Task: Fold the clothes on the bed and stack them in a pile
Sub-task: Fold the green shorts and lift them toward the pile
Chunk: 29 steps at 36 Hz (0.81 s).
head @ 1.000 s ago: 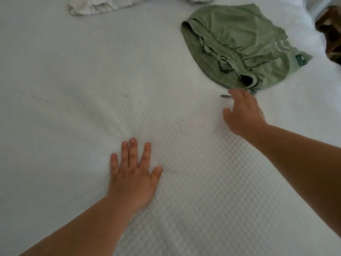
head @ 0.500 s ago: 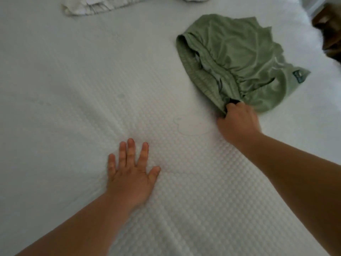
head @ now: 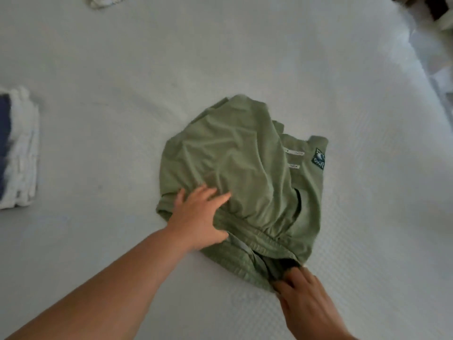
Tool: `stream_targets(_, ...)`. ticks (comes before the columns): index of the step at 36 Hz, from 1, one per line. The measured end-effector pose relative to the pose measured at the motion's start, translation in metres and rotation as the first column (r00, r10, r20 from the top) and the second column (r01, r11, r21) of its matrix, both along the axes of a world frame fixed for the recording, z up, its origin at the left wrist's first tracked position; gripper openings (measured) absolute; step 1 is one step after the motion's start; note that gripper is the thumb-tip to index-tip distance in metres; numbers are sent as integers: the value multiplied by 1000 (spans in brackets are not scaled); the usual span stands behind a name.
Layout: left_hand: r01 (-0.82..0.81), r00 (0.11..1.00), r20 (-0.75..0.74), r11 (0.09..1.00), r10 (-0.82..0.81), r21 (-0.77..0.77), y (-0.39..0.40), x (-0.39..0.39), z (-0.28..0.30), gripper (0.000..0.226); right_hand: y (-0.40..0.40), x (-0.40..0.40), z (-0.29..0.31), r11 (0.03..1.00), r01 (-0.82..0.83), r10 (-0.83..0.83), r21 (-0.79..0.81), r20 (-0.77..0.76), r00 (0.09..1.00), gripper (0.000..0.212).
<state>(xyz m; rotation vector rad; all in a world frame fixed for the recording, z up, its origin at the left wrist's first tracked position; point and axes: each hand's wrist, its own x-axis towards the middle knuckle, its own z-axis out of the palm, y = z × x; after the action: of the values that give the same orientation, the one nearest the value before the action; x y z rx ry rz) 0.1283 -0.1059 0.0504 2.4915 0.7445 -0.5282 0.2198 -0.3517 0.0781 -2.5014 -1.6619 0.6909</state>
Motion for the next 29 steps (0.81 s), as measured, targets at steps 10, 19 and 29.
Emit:
stream_targets(10,-47,964,-266,977,-10,-207,-71,-8,6,111,-17,-14,38,985,145,-156,94,117,981,19)
stream_targets(19,-181,983,-86,847,160,-499,-75,-32,92,14,-14,-14,129,990,-23,-6,140,207,978,10)
stream_targets(29,-373,818,64,612,572,-697,-62,-60,295,28,20,-21,274,824,512,-514,243,-59,856,53)
